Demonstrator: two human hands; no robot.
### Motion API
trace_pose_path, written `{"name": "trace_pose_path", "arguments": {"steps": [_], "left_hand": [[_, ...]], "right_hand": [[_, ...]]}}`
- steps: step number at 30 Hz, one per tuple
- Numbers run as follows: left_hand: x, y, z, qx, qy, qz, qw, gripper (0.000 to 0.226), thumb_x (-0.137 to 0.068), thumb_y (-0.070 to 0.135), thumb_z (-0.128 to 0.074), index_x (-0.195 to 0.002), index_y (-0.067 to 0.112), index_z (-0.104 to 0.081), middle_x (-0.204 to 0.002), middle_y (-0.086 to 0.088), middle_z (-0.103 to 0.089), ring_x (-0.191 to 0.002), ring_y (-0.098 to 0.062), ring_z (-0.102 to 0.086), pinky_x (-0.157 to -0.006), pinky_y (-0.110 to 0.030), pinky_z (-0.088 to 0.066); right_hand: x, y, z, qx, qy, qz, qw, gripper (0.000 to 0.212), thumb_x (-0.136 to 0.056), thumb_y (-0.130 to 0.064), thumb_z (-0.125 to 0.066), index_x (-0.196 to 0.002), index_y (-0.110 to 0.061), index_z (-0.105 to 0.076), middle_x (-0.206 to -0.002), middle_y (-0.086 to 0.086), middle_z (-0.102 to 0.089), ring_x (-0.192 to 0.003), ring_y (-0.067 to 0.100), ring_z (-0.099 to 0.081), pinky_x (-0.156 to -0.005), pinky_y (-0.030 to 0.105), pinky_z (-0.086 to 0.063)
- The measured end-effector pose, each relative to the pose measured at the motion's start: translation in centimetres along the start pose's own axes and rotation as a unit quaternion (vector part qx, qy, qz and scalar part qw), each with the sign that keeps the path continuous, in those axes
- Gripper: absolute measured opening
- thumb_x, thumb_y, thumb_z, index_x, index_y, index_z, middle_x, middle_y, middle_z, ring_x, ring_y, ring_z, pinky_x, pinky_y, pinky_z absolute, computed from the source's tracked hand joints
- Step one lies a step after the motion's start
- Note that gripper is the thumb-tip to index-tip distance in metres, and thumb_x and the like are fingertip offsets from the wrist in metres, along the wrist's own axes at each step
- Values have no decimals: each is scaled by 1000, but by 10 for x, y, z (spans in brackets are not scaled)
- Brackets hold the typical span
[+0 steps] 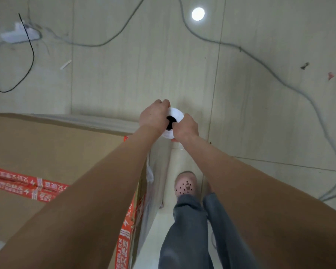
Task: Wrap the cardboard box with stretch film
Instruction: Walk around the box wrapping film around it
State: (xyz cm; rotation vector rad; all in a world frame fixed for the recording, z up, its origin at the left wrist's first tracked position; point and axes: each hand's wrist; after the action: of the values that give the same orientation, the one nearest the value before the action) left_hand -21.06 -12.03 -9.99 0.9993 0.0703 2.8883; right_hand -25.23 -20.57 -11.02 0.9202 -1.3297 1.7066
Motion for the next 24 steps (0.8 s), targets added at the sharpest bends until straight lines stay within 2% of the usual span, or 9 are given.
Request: {"name": "trace_pose_path", "arguments": {"steps": [3,7,10,13,16,19,22,24], "left_hand": [[-1,4,2,-56,-3,-53,997,37,-86,11,-54,-123,11,-50,-116,-9,-52,-102,-29,-56,-67,-34,-40],[-8,11,4,-137,-6,-104,985,33,-87,14,-55,-119,12,-50,-114,-7,-52,-101,-26,-54,-63,-33,-36],[-16,15,9,-159,-28,-108,981,30,-86,11,-54,-116,11,-52,-112,-8,-54,-98,-28,-58,-64,-32,-37],[-24,12,13,-151,-39,-98,983,21,-86,9,-52,-107,8,-53,-108,-10,-57,-92,-30,-60,-64,-33,-38],[-31,1,18,-65,-31,-39,997,20,-85,12,-52,-105,9,-53,-105,-10,-58,-92,-30,-59,-64,-32,-37],[-38,-16,25,55,-17,53,997,18,-83,15,-55,-100,10,-54,-98,-8,-58,-84,-28,-54,-64,-31,-37],[-44,-37,25,160,4,137,977,15,-82,19,-57,-93,10,-53,-90,-6,-55,-77,-26,-50,-63,-30,-37],[-49,-51,22,232,15,193,953,17,-81,24,-58,-88,10,-53,-90,-6,-60,-76,-27,-58,-61,-30,-43]], "right_hand": [[0,-2,0,9,-7,-5,1000,30,-88,-11,-47,-118,-12,-51,-111,10,-60,-97,31,-62,-84,46,-55],[-3,-6,2,37,-5,-4,999,22,-86,-13,-47,-107,-13,-53,-100,7,-62,-91,31,-63,-83,48,-54],[-7,-8,5,77,-2,5,997,23,-88,-17,-49,-109,-10,-54,-95,4,-59,-86,25,-59,-80,39,-53],[-8,-13,9,119,18,26,992,23,-88,-20,-54,-110,-13,-54,-98,3,-56,-84,24,-54,-70,32,-44],[-10,-28,9,163,48,73,983,24,-84,-17,-55,-108,-14,-58,-105,5,-61,-87,26,-56,-68,30,-40],[-13,-50,4,207,63,109,970,27,-82,-16,-57,-109,-16,-58,-101,6,-63,-90,28,-58,-69,31,-41],[-19,-69,-7,240,81,151,956,36,-83,-17,-58,-119,-17,-56,-107,5,-62,-98,28,-59,-76,31,-42],[-25,-78,-18,224,89,179,954,39,-84,-18,-58,-123,-18,-54,-115,5,-57,-101,27,-58,-78,29,-39]]}}
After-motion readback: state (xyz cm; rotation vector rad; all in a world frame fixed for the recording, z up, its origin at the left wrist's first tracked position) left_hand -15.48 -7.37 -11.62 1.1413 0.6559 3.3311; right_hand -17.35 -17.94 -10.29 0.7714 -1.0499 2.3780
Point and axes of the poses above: each hand's wrist, its own x-axis away from the middle knuckle, its own z-axis out of the back of the hand, y = z × x
